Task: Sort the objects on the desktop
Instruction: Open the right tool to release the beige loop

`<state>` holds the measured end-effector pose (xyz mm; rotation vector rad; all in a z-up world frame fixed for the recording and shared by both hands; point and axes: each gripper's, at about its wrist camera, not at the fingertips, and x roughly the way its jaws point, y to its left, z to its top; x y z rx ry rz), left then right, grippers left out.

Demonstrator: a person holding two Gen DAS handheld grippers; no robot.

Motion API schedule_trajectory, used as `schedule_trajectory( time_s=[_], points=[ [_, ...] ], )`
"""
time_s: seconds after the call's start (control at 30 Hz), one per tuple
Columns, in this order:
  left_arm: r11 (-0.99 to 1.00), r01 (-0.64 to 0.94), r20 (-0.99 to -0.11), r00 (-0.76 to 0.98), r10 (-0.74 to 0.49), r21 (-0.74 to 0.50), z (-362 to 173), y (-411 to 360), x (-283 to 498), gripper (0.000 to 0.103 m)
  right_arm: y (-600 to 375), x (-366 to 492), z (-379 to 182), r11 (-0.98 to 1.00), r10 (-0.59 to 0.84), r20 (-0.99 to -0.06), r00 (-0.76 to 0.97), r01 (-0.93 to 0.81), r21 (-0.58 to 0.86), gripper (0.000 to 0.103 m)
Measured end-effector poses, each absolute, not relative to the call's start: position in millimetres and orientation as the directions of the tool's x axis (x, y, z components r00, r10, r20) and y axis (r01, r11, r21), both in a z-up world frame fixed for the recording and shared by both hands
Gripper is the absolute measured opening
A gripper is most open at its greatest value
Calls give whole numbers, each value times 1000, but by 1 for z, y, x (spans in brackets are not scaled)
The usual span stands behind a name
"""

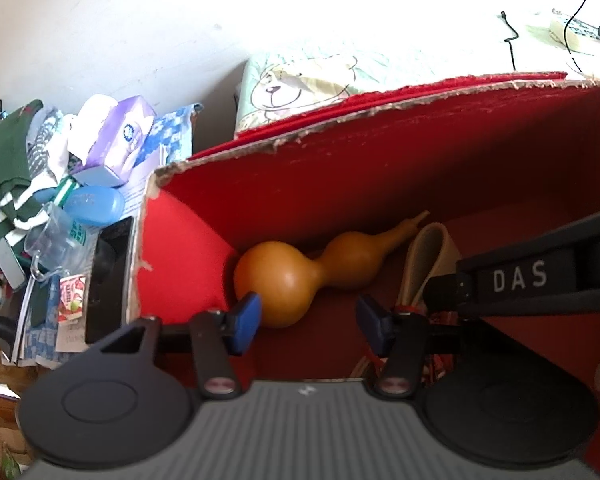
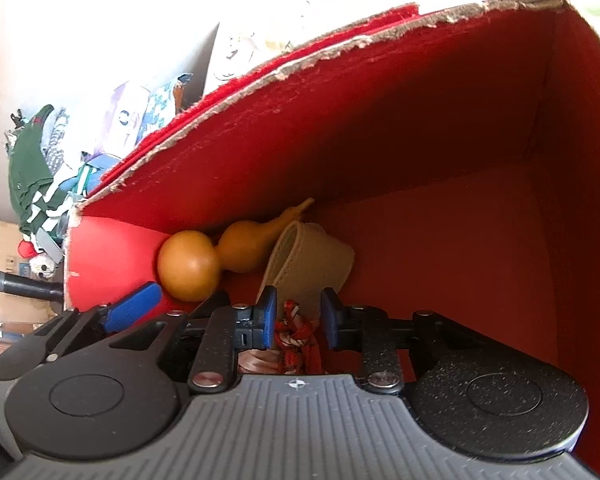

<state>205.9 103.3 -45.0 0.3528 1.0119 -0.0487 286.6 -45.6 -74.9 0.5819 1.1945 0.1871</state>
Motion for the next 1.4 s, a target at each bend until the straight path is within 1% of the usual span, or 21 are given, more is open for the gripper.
schedule_trajectory(
  time_s=[0.53, 0.63, 0.93, 1.4],
  points=[
    [951, 218, -860, 503, 81, 217, -46, 110, 215, 61, -60, 287, -77, 834, 436, -808, 396, 159, 528, 28],
    [950, 213, -853, 514, 88, 226, -45, 109, 213, 61, -61, 287, -76, 843, 431, -808, 401, 139, 519, 28],
    [951, 213, -849, 522, 84, 225, -45, 110, 211, 61, -78, 289, -82, 828, 440, -817, 373, 185, 530, 29],
    [951, 208, -830, 553, 79, 229, -41, 111, 209, 59, -97, 287, -85, 843, 435, -822, 368, 156, 515, 27]
  ],
)
